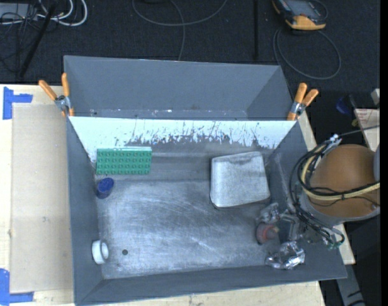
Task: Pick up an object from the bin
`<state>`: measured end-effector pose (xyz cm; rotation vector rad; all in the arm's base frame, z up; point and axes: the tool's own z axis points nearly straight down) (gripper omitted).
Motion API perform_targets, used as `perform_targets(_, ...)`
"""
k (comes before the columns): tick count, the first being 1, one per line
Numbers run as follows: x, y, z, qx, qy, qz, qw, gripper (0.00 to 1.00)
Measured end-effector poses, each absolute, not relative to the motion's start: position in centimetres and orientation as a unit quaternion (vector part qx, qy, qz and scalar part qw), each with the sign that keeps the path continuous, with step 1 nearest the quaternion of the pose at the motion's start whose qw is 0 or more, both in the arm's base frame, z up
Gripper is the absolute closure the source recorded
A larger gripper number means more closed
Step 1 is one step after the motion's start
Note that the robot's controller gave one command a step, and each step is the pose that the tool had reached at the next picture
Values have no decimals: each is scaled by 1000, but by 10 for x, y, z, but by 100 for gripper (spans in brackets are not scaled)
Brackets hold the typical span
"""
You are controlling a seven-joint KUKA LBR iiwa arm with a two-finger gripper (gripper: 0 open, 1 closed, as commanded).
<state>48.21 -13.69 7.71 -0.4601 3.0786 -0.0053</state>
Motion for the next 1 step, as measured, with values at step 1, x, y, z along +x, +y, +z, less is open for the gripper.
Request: perform_targets(1, 485, -120, 74, -431, 902, 6, 11, 0)
